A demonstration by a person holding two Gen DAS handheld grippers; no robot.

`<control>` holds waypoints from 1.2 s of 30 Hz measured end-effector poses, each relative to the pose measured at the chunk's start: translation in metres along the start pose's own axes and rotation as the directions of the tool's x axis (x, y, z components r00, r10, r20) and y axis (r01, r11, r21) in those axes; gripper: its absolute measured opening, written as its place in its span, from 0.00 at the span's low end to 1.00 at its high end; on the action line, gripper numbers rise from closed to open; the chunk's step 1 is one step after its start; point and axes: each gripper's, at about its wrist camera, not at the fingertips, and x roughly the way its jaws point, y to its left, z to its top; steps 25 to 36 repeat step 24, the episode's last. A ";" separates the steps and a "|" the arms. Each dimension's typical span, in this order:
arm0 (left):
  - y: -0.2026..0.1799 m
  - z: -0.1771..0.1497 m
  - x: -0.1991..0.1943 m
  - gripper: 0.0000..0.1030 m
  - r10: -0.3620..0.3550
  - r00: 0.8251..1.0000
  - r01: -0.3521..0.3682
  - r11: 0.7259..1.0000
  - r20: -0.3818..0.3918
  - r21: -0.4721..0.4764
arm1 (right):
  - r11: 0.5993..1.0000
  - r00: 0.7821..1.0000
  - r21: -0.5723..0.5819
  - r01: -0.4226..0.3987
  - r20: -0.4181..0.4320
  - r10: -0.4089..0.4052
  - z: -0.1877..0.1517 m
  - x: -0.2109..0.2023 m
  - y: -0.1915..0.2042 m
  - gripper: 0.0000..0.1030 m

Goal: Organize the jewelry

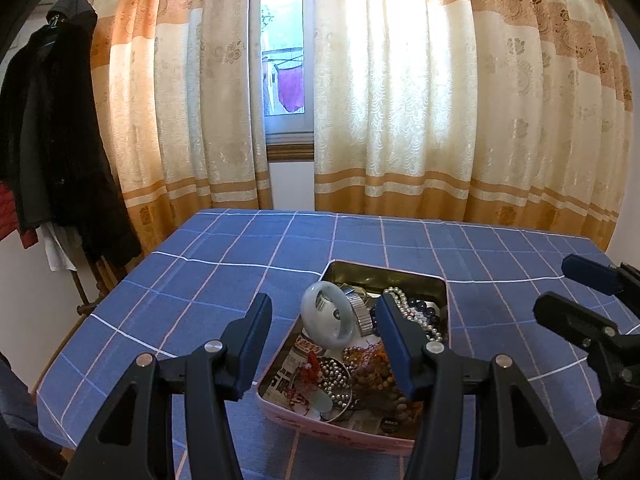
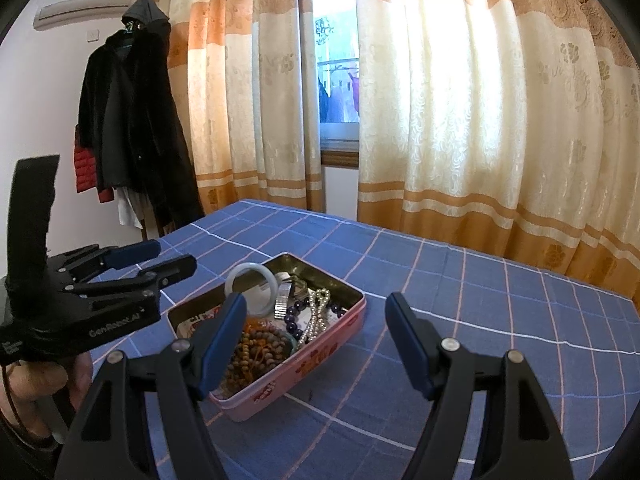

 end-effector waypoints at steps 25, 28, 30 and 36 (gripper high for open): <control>0.008 -0.001 -0.009 0.83 0.051 0.997 -0.049 0.998 0.057 -0.030 | 1.000 1.000 -0.002 -0.009 -0.002 0.009 -0.004 0.000 0.000 0.73; 0.008 -0.001 -0.009 0.83 0.051 0.997 -0.049 0.998 0.057 -0.030 | 1.000 1.000 -0.002 -0.009 -0.002 0.009 -0.004 0.000 0.000 0.73; 0.008 -0.001 -0.009 0.83 0.051 0.997 -0.049 0.998 0.057 -0.030 | 1.000 1.000 -0.002 -0.009 -0.002 0.009 -0.004 0.000 0.000 0.73; 0.008 -0.001 -0.009 0.83 0.051 0.997 -0.049 0.998 0.057 -0.030 | 1.000 1.000 -0.002 -0.009 -0.002 0.009 -0.004 0.000 0.000 0.73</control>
